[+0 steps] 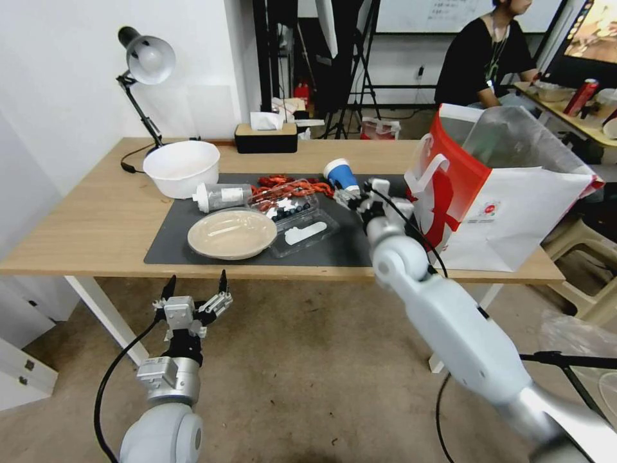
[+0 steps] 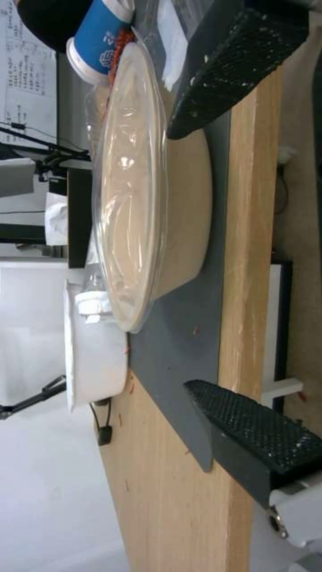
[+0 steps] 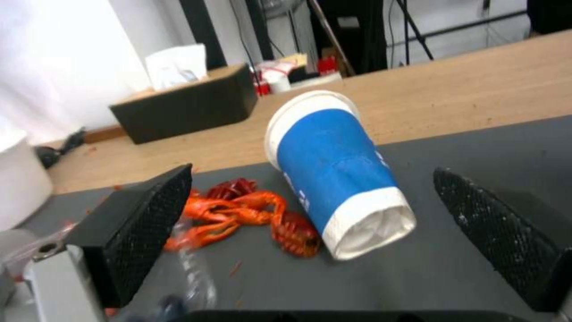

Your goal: Pick up the trash from the table and place it into the takeout bag.

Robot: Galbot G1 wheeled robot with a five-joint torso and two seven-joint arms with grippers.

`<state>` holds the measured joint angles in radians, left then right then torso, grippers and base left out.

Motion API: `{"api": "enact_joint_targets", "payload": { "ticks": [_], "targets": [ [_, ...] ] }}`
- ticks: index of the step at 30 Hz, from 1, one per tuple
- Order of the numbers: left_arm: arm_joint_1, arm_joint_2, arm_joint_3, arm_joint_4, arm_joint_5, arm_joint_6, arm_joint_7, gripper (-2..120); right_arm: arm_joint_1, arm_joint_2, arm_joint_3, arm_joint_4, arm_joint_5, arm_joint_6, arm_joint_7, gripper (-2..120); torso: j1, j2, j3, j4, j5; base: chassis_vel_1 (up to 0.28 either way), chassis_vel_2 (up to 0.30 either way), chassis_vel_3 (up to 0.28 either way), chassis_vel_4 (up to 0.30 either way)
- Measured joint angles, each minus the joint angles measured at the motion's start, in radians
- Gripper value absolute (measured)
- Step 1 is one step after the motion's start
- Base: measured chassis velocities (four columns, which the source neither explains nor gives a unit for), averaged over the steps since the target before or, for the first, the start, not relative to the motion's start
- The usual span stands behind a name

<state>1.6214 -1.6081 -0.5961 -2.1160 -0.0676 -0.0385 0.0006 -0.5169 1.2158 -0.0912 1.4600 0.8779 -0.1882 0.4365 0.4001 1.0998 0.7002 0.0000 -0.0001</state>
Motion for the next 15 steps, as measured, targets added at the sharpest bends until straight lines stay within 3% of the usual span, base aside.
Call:
{"api": "enact_joint_targets", "payload": {
  "ticks": [6, 15],
  "targets": [
    [0.001, 0.004, -0.001, 0.003, 0.000, -0.001, -0.001, 100, 0.095, 0.043, -0.011, -0.141, 0.010, -0.021, -0.013, 100, 0.000, 0.000, 0.000, 0.0000, 0.0000, 0.000, 0.000, 0.000, 0.000],
    [-0.001, 0.009, 0.000, 0.005, 0.000, 0.000, -0.002, 100, 0.166, 0.068, -0.029, -0.245, 0.010, -0.037, -0.032, 100, 0.000, 0.000, 0.000, -0.0001, 0.0000, 0.000, 0.000, 0.000, 0.000]
  ]
}}
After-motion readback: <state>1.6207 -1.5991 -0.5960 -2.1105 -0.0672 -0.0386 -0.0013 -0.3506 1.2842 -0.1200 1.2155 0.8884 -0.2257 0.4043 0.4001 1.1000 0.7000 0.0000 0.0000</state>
